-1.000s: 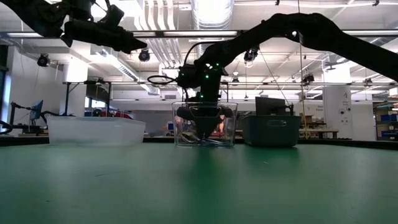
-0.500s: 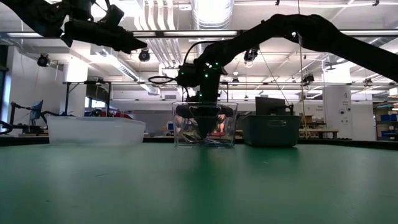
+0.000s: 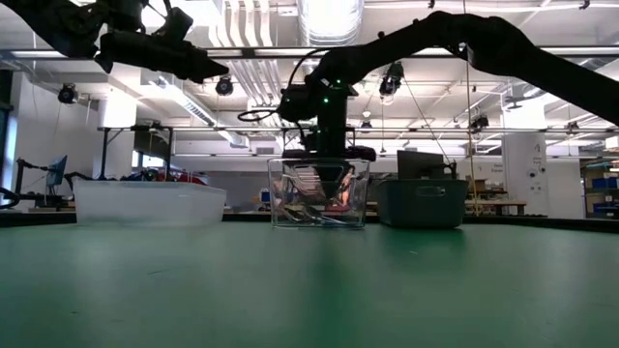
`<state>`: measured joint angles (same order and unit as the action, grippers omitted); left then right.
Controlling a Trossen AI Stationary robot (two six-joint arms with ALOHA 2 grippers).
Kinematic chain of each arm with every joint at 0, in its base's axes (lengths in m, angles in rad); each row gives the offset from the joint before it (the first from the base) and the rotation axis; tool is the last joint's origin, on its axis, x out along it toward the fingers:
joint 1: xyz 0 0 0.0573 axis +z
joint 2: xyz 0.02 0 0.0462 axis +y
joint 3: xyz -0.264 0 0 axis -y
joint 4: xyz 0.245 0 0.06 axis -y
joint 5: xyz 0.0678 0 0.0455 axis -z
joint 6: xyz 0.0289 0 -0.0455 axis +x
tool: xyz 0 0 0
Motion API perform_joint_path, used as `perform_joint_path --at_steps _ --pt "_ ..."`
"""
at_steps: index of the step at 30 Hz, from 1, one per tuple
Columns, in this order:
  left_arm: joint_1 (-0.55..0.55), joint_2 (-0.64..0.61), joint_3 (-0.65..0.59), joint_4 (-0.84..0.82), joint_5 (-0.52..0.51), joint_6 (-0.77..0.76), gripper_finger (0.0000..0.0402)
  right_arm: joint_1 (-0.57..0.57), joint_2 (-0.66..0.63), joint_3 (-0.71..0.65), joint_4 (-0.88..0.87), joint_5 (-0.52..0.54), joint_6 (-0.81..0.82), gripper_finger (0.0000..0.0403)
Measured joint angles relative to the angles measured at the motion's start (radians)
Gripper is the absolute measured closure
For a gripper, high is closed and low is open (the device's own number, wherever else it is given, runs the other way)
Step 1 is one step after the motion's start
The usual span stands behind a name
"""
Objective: Sort silverware by color (type)
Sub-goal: Put the blue spoon into the transparent bin, then adjust the blue spoons in the transparent bin
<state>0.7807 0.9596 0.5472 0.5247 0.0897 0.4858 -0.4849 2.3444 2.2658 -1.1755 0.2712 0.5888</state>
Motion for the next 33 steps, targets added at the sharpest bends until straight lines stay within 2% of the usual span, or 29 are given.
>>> perform_joint_path --at_steps 5,18,24,29,33 --pt "0.0 0.0 0.0 0.0 0.0 0.0 0.0401 -0.002 0.012 -0.01 -0.004 -0.01 0.04 0.0391" --pt "0.0 0.0 0.0 -0.001 0.0 0.0 0.0401 0.005 0.0 -0.011 0.008 -0.011 -0.003 0.039" --pt "0.0 0.0 0.0 -0.001 0.0 0.0 0.0401 0.028 -0.001 -0.011 0.029 -0.095 -0.143 0.039" --pt "0.0 0.0 0.0 -0.001 0.0 0.0 0.0401 0.029 -0.001 -0.011 0.112 -0.214 -0.325 0.039" --pt "0.0 0.0 0.0 -0.001 0.0 0.0 0.0401 0.021 0.0 -0.011 0.171 -0.297 -0.381 0.039"
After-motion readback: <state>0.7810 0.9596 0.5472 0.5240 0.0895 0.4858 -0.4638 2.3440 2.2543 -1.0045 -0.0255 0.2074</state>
